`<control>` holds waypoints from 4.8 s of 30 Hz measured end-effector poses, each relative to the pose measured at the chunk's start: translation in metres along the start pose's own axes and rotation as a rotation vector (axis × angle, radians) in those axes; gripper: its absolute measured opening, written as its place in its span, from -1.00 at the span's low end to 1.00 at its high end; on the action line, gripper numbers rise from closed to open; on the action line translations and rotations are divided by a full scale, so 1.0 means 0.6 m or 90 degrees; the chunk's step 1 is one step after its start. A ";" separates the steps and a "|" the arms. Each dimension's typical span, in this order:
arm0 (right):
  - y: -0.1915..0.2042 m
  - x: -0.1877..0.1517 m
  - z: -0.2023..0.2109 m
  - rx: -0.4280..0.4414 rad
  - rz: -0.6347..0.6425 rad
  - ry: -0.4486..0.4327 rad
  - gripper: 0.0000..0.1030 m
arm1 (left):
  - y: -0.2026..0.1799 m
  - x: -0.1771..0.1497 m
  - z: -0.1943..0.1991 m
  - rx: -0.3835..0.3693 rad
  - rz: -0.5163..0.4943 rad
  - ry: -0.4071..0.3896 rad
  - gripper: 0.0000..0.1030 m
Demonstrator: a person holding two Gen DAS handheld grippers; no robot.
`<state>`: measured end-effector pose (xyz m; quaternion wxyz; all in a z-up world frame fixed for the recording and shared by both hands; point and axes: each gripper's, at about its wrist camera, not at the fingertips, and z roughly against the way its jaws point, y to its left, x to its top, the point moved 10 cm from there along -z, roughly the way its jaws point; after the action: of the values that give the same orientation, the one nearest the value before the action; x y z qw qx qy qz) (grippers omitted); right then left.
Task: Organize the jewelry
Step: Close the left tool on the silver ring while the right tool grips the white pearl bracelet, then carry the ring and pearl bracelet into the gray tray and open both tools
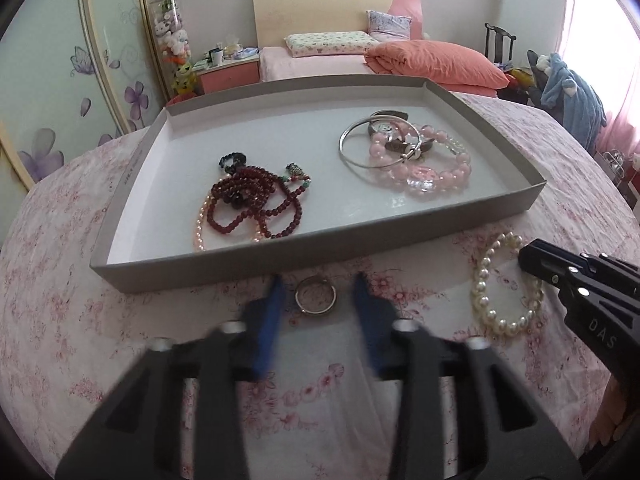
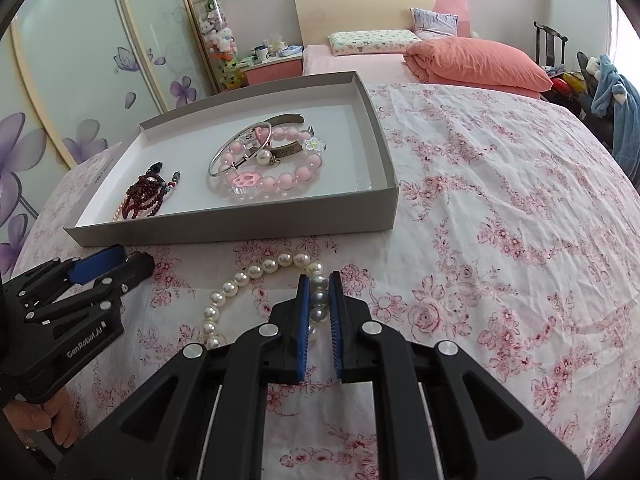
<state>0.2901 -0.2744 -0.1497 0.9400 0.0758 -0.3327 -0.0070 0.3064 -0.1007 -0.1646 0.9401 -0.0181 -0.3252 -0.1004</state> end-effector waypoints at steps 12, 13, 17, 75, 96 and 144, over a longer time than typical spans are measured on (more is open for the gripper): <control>0.046 -0.013 0.000 0.007 0.075 0.008 -0.79 | 0.105 -0.057 0.044 -0.001 0.020 -0.001 -0.53; 0.049 -0.014 0.000 0.006 0.080 0.008 -0.79 | 0.114 -0.061 0.048 -0.004 0.028 -0.001 -0.53; 0.050 -0.014 -0.001 0.010 0.077 0.008 -0.79 | 0.125 -0.065 0.052 -0.016 0.041 -0.002 -0.49; 0.155 0.058 0.227 0.074 0.088 -0.313 -0.80 | 0.098 -0.001 0.271 0.083 0.016 -0.307 -0.58; 0.169 0.096 0.287 0.027 0.118 -0.414 -0.80 | 0.083 0.029 0.305 0.074 0.024 -0.346 -0.58; 0.081 0.202 0.048 0.078 -0.025 -0.242 -0.15 | 0.138 0.172 0.065 0.009 0.116 -0.213 -0.43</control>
<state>0.3645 -0.2379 -0.0449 0.8536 0.1363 -0.5024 -0.0191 0.3784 -0.0342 -0.0675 0.8780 -0.0577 -0.4750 -0.0080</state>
